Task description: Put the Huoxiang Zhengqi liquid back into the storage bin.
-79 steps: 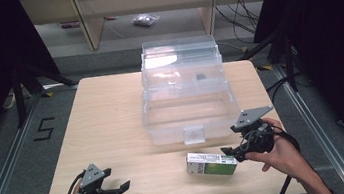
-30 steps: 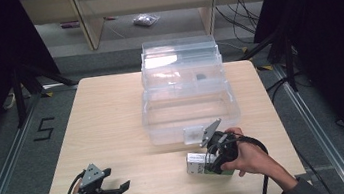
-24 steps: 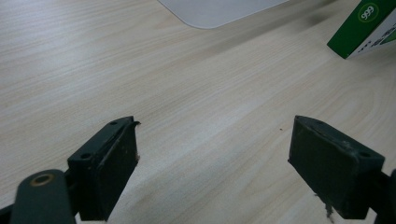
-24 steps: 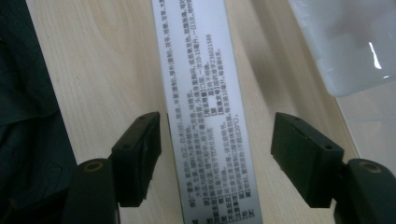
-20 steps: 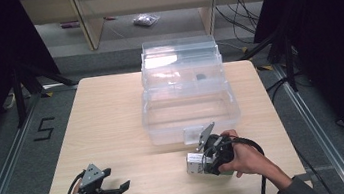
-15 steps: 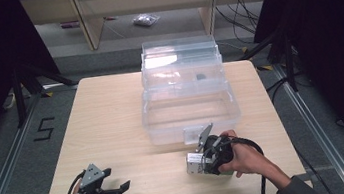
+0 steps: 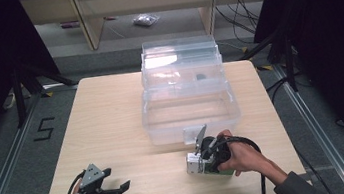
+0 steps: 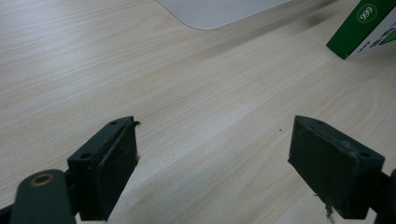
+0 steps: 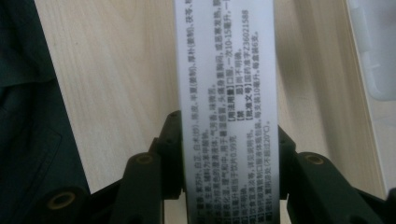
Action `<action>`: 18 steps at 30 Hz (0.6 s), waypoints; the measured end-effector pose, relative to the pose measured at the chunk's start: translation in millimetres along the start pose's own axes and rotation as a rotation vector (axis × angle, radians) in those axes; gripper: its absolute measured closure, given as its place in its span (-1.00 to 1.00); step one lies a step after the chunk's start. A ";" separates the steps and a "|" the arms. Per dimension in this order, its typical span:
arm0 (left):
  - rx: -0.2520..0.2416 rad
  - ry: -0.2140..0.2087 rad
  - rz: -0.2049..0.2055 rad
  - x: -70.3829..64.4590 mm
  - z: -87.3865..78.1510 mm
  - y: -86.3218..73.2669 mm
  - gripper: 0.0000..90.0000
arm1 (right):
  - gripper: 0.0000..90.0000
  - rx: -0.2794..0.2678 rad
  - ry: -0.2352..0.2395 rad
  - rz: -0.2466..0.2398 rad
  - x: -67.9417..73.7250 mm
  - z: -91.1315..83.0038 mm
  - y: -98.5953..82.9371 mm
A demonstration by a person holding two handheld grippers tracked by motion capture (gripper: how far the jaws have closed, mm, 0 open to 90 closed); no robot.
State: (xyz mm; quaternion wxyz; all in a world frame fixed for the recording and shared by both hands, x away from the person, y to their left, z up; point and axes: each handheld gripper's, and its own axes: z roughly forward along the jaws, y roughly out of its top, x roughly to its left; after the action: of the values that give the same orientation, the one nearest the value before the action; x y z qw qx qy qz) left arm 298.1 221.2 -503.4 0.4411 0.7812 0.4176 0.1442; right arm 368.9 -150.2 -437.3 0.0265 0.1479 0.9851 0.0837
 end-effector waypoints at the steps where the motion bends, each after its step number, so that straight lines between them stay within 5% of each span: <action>1: 0.000 0.000 -0.001 0.0 0.0 0.0 -0.67 | 0.38 0.007 -0.001 -0.004 0.2 -0.3 0.9; 3: 0.000 0.000 -0.003 -0.2 -0.1 -0.1 -0.67 | 0.41 0.014 -0.013 -0.055 -1.6 -0.6 3.3; 15: -0.003 0.000 0.000 0.0 -0.2 0.1 -0.67 | 0.44 0.034 -0.009 -0.092 -2.4 -7.6 7.2; 18: -0.002 -0.001 -0.002 -0.3 -0.1 0.1 -0.67 | 0.44 0.040 -0.008 -0.052 -0.1 -13.1 7.5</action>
State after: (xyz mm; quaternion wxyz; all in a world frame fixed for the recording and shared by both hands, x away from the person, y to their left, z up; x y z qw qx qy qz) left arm 297.9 221.0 -503.2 0.4422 0.7804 0.4181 0.1437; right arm 370.2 -145.3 -423.0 0.0296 0.1229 0.9900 0.0625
